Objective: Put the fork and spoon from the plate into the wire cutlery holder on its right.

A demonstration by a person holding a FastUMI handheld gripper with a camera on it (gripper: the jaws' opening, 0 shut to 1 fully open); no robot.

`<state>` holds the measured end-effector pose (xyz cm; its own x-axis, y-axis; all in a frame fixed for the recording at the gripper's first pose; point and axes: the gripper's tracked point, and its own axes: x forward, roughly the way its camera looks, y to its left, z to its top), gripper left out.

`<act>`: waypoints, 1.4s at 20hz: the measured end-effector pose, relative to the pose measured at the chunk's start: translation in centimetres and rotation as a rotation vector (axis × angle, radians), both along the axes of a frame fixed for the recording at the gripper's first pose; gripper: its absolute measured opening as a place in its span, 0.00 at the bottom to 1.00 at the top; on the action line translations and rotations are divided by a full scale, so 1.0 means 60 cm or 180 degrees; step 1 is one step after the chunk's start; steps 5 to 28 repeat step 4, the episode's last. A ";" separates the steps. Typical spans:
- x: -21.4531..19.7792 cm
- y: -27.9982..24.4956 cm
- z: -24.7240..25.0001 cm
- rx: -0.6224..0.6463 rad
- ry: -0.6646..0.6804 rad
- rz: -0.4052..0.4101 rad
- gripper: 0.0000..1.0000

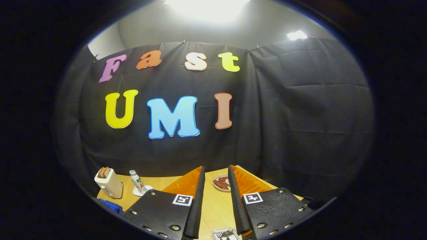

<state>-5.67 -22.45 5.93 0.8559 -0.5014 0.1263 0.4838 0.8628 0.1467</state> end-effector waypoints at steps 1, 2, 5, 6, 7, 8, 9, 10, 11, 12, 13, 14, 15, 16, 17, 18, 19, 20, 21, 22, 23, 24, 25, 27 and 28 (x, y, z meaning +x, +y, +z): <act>-0.003 -0.003 -0.001 0.0015 0.0006 -0.0004 0.41; -0.006 -0.009 -0.004 0.0027 0.0010 -0.0009 0.41; -0.015 -0.017 -0.008 0.0054 0.0022 -0.0012 0.41; -0.015 -0.017 -0.008 0.0054 0.0022 -0.0012 0.41; -0.015 -0.017 -0.008 0.0054 0.0022 -0.0012 0.41; -0.015 -0.017 -0.008 0.0054 0.0022 -0.0012 0.41; -0.015 -0.017 -0.008 0.0054 0.0022 -0.0012 0.41; -0.015 -0.017 -0.008 0.0054 0.0022 -0.0012 0.41; -0.015 -0.017 -0.008 0.0054 0.0022 -0.0012 0.41; -0.015 -0.017 -0.008 0.0054 0.0022 -0.0012 0.41; -0.015 -0.017 -0.008 0.0054 0.0022 -0.0012 0.41; -0.015 -0.017 -0.008 0.0054 0.0022 -0.0012 0.41; -0.015 -0.017 -0.008 0.0054 0.0022 -0.0012 0.41; -0.015 -0.017 -0.008 0.0054 0.0022 -0.0012 0.41; -0.015 -0.017 -0.008 0.0054 0.0022 -0.0012 0.41; -0.015 -0.017 -0.008 0.0054 0.0022 -0.0012 0.41; -0.015 -0.017 -0.008 0.0054 0.0022 -0.0012 0.41; -0.015 -0.017 -0.008 0.0054 0.0022 -0.0012 0.41; -0.015 -0.017 -0.008 0.0054 0.0022 -0.0012 0.41; -0.015 -0.017 -0.008 0.0054 0.0022 -0.0012 0.41; -0.015 -0.017 -0.008 0.0054 0.0022 -0.0012 0.41; -0.015 -0.017 -0.008 0.0054 0.0022 -0.0012 0.41; -0.015 -0.017 -0.008 0.0054 0.0022 -0.0012 0.41; -0.015 -0.017 -0.008 0.0054 0.0022 -0.0012 0.41; -0.015 -0.017 -0.008 0.0054 0.0022 -0.0012 0.41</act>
